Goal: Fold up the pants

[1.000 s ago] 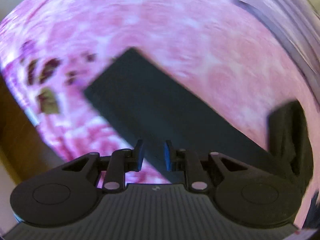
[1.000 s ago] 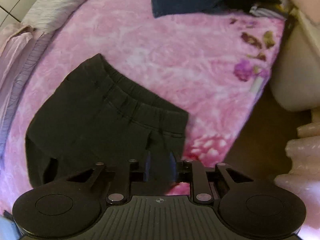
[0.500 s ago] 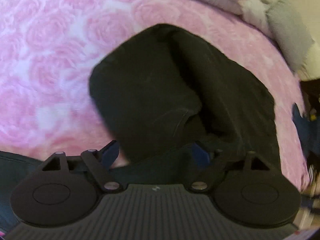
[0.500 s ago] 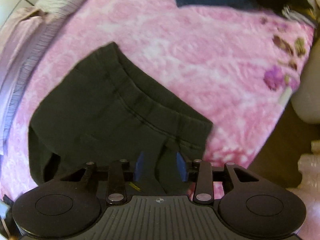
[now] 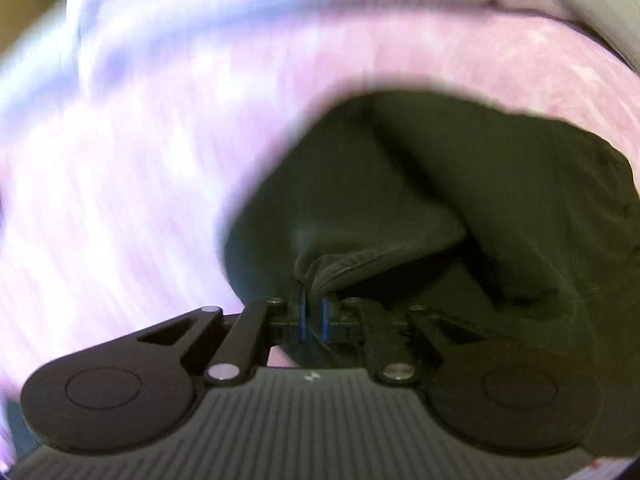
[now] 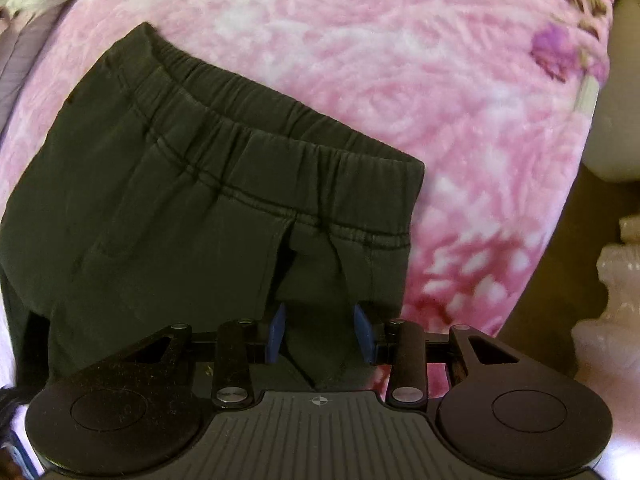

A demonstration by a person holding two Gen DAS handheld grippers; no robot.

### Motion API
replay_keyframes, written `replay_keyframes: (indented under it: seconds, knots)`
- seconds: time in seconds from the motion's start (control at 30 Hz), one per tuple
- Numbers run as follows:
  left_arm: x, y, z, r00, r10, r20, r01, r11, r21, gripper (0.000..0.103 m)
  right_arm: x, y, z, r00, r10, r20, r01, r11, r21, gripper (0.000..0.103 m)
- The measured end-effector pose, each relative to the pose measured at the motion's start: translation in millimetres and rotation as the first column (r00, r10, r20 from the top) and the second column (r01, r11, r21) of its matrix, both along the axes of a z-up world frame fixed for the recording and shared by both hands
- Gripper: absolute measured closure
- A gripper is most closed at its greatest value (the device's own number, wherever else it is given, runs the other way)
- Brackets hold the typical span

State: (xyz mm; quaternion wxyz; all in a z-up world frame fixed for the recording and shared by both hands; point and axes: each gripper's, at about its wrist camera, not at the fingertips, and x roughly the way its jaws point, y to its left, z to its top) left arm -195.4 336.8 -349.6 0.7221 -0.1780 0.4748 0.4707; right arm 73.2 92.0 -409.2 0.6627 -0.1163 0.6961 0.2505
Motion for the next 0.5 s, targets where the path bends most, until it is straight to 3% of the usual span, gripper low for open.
replay_keyframes:
  seconds: [0.03,0.1,0.17,0.2,0.3,0.4,0.43,0.5]
  knots:
    - [-1.0,1.7,17.6,0.998,-0.047,-0.038,0.05,0.995,0.087,0.095,1.2,0.5,-0.1,1.0,0.001,-0.006,-0.001,1.0,-0.005,0.068]
    - [-9.6,6.3,53.7,0.981,-0.123,-0.148,0.159,0.95,0.269,0.096,5.2,1.4,1.3,1.0,0.001,-0.017,-0.001,1.0,-0.012,0.068]
    - [-30.0,18.7,90.1,0.958,-0.117,-0.263,0.223,0.88,0.42,0.095,10.2,0.4,4.1,1.0,-0.013,-0.019,0.012,1.0,-0.008,0.068]
    - [-40.5,26.1,102.9,0.952,-0.107,-0.287,0.23,0.867,0.441,0.09,12.4,-0.1,5.4,1.0,-0.02,-0.021,0.02,1.0,-0.007,0.068]
    - [-84.0,49.2,132.0,0.957,-0.061,-0.285,0.185,0.882,0.433,0.051,18.2,-0.5,8.1,0.998,-0.047,-0.033,0.047,0.999,-0.013,0.068]
    - [-125.9,66.5,123.1,0.973,-0.046,-0.228,0.108,0.957,0.268,0.041,19.2,2.1,12.0,0.998,-0.059,-0.037,0.058,0.998,-0.029,0.068]
    - [-140.0,70.9,111.7,0.979,-0.005,-0.203,0.053,0.972,0.23,0.034,19.1,2.8,13.8,0.998,-0.058,-0.034,0.057,0.998,-0.033,0.068]
    - [-166.6,75.8,84.5,0.983,0.072,-0.171,-0.049,0.989,0.136,0.034,18.3,3.3,18.2,0.999,-0.048,-0.025,0.047,0.998,-0.041,0.068]
